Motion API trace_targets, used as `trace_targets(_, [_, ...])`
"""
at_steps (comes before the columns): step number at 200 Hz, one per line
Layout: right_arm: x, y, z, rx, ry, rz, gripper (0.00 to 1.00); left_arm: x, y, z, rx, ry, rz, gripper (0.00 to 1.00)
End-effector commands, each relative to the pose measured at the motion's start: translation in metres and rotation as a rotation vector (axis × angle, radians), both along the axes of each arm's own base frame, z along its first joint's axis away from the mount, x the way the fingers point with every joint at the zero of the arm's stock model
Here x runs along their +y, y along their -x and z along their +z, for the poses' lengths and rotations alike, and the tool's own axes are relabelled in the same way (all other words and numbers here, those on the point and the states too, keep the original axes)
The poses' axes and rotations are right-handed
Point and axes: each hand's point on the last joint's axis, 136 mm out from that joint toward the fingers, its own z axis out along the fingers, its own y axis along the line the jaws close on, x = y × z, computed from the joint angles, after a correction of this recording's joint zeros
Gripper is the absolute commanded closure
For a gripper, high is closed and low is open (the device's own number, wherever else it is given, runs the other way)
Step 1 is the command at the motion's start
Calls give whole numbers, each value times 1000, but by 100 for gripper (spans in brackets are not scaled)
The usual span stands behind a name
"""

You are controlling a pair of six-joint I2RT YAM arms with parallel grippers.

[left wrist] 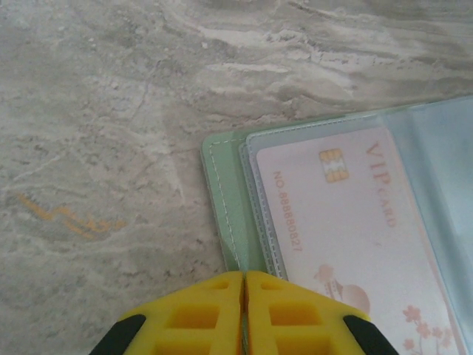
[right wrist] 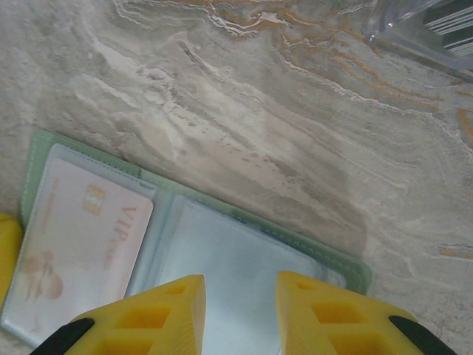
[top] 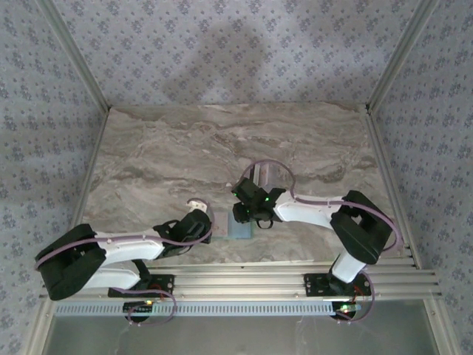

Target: Put the credit cards into the card holder

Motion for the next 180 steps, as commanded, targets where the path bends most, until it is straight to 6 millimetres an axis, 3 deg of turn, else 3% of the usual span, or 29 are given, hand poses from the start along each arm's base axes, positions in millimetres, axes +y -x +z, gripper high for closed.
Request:
trace_targets(1, [-3, -2, -4, -21, 72, 13, 67, -3, 13, -12, 62, -18, -48, 91])
trace_targets(148, [-26, 11, -39, -27, 249, -29, 63, -5, 12, -11, 58, -16, -55, 90])
trace_targets(180, [-23, 16, -49, -19, 266, -14, 69, -7, 12, -12, 61, -19, -58, 91])
